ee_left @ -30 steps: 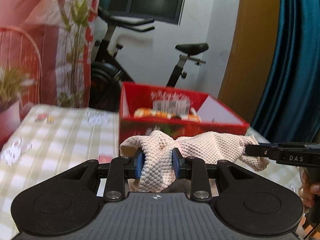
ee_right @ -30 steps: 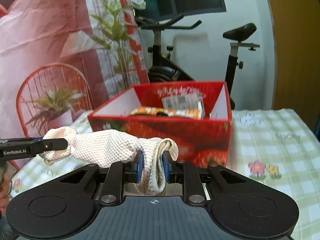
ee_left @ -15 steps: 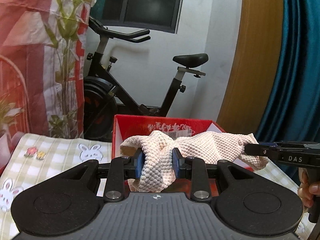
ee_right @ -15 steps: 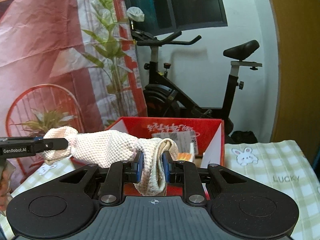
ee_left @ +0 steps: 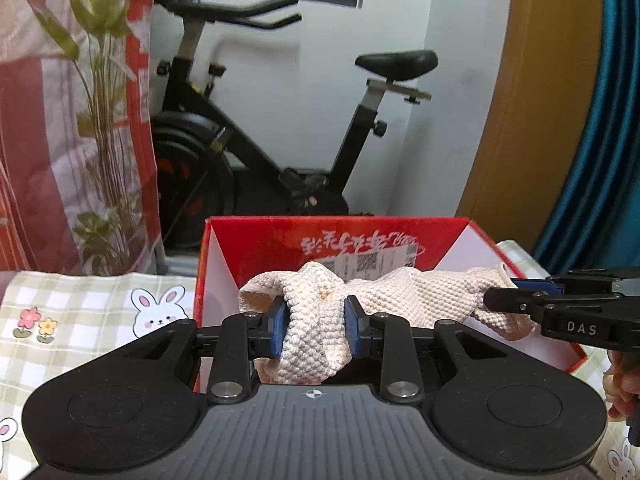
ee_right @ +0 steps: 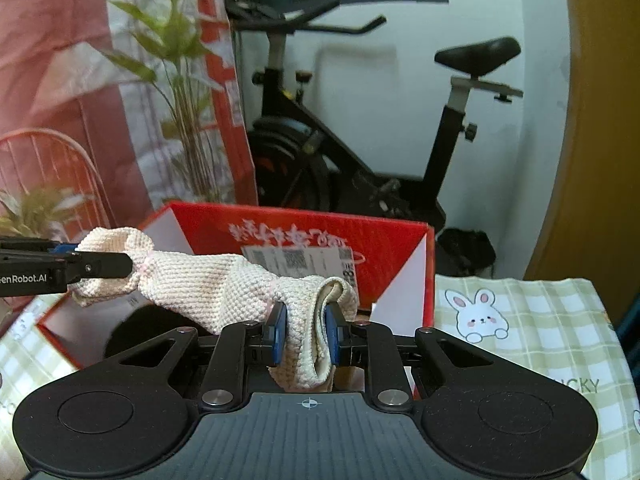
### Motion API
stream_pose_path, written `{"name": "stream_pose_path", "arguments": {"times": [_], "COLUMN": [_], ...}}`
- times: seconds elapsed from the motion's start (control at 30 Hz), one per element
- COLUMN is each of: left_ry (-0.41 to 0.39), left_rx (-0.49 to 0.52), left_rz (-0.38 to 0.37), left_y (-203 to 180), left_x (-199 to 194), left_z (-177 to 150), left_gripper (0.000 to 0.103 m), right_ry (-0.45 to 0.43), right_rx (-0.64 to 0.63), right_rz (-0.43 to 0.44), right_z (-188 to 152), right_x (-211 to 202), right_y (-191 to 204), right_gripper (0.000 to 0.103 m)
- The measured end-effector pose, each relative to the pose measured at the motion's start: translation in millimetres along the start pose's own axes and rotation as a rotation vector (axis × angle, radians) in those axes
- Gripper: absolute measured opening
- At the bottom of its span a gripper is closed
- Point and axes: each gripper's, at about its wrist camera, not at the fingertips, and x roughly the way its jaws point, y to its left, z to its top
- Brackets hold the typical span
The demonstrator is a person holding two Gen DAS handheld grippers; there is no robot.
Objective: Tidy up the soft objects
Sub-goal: 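Lower the white towel into the red box and open both tools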
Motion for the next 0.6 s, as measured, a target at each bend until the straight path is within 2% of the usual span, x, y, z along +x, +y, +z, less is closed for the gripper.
{"name": "stream_pose_path", "arguments": {"times": [0.1, 0.3, 0.4, 0.47, 0.53, 0.6], "left_ry": [0.028, 0.052, 0.047, 0.037, 0.024, 0.011], "left_rx": [0.005, 0.014, 0.022, 0.030, 0.042, 0.057], "left_rz": [0.000, 0.001, 0.010, 0.014, 0.024, 0.032], "left_y": [2.8, 10.5, 10.2, 8.8, 6.2, 2.8], "left_x": [11.9, 20.6, 18.0, 14.8, 10.0, 3.9], "left_z": [-0.3, 1.0, 2.9, 3.8, 4.8, 5.9], "left_gripper": [0.031, 0.035, 0.049, 0.066, 0.074, 0.083], "right_ry": [0.035, 0.059, 0.064, 0.063, 0.051, 0.043], "right_rx": [-0.010, -0.032, -0.052, -0.063, -0.086, -0.095], "right_rz": [-0.016, -0.029, -0.039, -0.046, -0.043, -0.042], "right_z": [-0.6, -0.6, -1.1, -0.9, 0.6, 1.0], "right_x": [19.0, 28.6, 28.7, 26.4, 19.6, 16.1], "right_y": [1.7, 4.8, 8.1, 10.6, 16.0, 18.2], "right_gripper": [0.019, 0.024, 0.031, 0.033, 0.040, 0.053]}}
